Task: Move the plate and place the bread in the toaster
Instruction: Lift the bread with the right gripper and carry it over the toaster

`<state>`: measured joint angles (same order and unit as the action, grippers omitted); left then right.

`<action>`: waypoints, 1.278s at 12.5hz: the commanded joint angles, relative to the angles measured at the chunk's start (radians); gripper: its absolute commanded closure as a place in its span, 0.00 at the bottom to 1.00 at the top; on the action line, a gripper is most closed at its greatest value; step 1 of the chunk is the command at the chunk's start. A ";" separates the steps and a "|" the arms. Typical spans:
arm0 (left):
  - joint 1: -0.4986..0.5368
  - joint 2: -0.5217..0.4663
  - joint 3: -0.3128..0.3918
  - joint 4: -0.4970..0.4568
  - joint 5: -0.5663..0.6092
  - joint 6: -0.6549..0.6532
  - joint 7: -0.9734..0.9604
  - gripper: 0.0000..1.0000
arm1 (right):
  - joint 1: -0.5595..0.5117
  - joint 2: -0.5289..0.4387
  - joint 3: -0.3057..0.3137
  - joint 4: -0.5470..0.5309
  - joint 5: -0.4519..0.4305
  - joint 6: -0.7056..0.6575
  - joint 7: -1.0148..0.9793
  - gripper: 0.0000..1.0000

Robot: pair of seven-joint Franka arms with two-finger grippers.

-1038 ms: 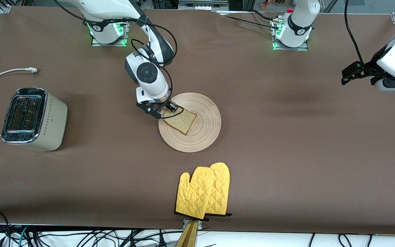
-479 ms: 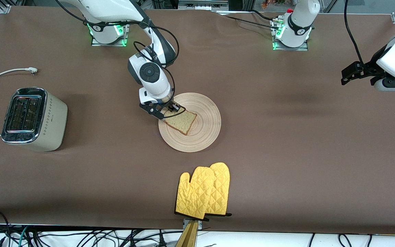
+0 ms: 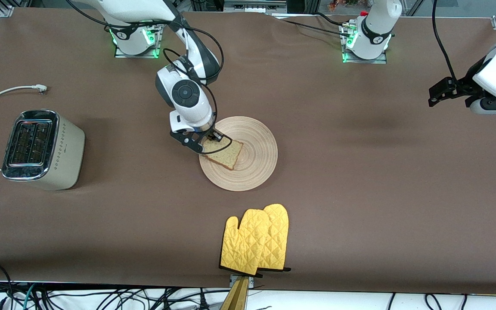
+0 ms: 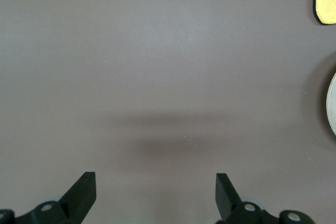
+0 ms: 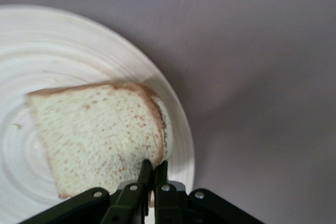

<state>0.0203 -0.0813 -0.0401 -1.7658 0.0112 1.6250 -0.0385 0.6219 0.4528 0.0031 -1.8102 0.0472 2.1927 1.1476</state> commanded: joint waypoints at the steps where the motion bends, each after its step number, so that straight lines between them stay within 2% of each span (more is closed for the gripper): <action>1: 0.000 0.017 -0.004 0.032 0.018 -0.008 0.000 0.00 | 0.001 -0.045 -0.095 0.127 -0.001 -0.269 -0.170 1.00; 4: -0.002 0.017 -0.004 0.032 0.018 -0.008 0.000 0.00 | -0.001 -0.120 -0.280 0.138 0.010 -0.485 -0.537 1.00; 6: -0.002 0.017 -0.004 0.032 0.018 -0.008 0.000 0.00 | -0.001 -0.125 -0.424 0.159 -0.007 -0.621 -0.771 1.00; 8: -0.002 0.017 -0.004 0.032 0.018 -0.008 0.000 0.00 | -0.001 -0.121 -0.549 0.169 -0.079 -0.674 -0.979 1.00; 10: -0.003 0.017 -0.004 0.032 0.018 -0.008 0.000 0.00 | -0.001 -0.123 -0.586 0.211 -0.200 -0.735 -1.087 1.00; 12: -0.006 0.015 -0.006 0.031 0.018 -0.008 -0.001 0.00 | -0.005 -0.109 -0.589 0.264 -0.341 -0.815 -1.128 1.00; 16: -0.008 0.015 -0.006 0.032 0.018 -0.008 -0.003 0.00 | -0.007 -0.077 -0.589 0.265 -0.590 -0.820 -1.112 1.00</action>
<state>0.0161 -0.0808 -0.0432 -1.7626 0.0112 1.6250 -0.0385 0.6112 0.3352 -0.5847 -1.5697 -0.4500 1.3929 0.0408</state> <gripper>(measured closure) 0.000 0.956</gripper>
